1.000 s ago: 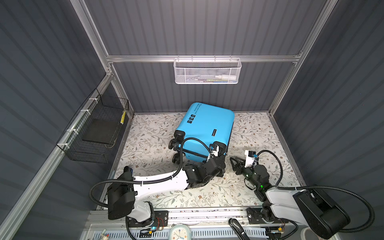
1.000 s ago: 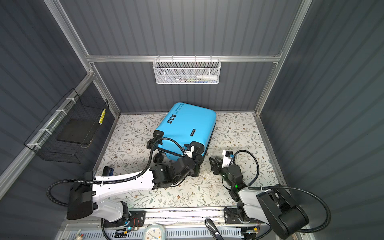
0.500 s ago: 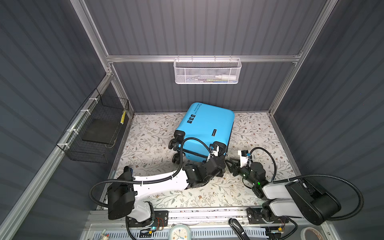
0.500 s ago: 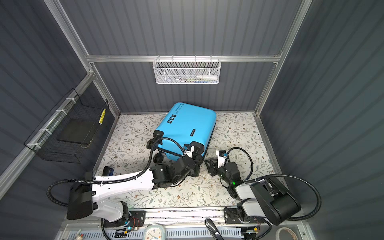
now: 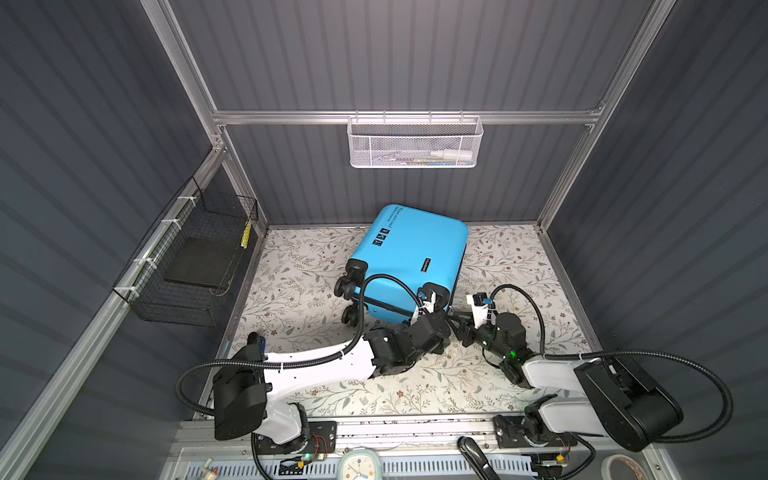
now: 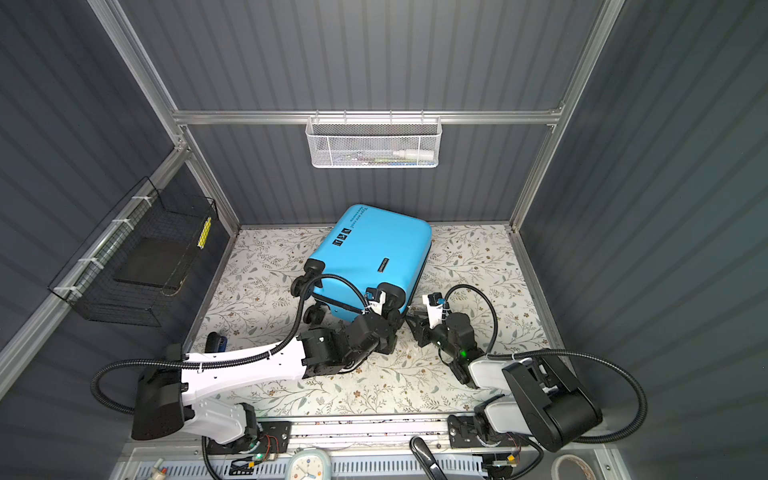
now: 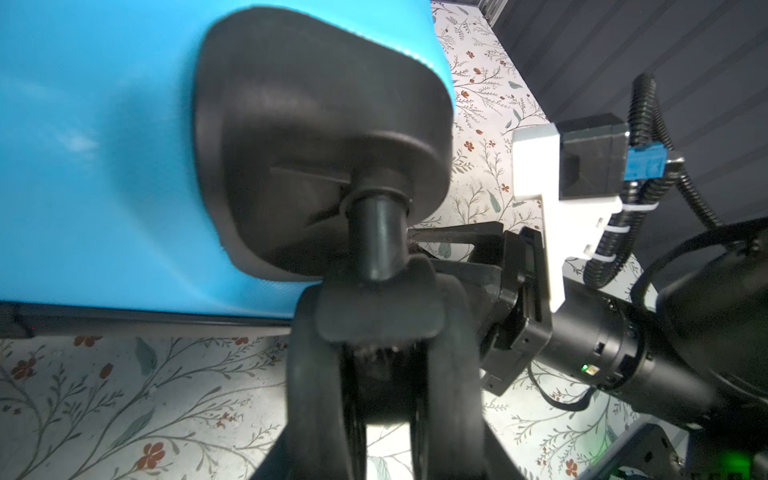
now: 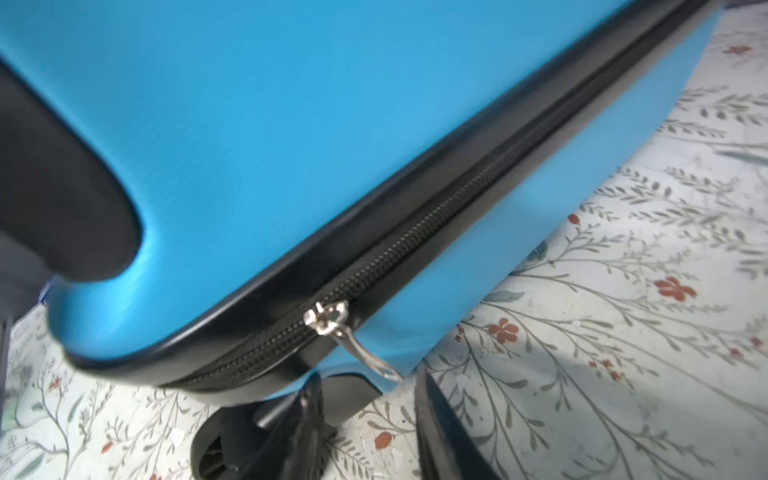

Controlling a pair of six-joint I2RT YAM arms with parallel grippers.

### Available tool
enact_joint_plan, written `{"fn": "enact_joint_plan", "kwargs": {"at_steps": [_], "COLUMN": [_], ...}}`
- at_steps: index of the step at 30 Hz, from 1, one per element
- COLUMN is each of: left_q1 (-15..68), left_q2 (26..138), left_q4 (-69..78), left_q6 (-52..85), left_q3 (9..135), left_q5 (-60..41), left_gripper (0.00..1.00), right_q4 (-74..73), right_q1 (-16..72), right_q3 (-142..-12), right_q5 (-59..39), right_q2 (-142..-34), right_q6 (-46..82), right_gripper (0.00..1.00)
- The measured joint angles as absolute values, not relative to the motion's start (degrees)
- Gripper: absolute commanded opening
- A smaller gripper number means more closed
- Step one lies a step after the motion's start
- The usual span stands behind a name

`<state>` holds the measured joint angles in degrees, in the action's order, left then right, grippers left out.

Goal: Pack the luggage
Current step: 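Drag the zipper pull with the right gripper along the seam toward the far end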

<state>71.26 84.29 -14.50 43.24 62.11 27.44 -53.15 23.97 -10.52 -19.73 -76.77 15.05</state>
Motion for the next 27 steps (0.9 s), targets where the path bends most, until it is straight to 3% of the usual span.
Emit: {"fn": "enact_joint_plan", "kwargs": {"at_steps": [6,11,27], "left_q1": [71.2,71.2,71.2], "left_q2": [84.0,83.9,82.7], "left_q4": [-15.5,-15.7,-17.9], "left_q6": [43.0,43.0,42.6], "left_q3": [62.2,62.2,62.2], "left_q5": [27.7,27.8,27.3], "left_gripper": [0.00,0.00,0.00], "right_q4": [-53.0,-52.3,-48.4], "right_q1": [23.9,24.0,23.5], "right_q3": [-11.4,-11.4,-12.7], "right_q5": [-22.0,-23.0,-22.8], "right_q2": [-78.7,-79.2,-78.2], "right_q6": [15.0,14.8,12.5], "right_gripper": [0.26,0.41,0.39]}}
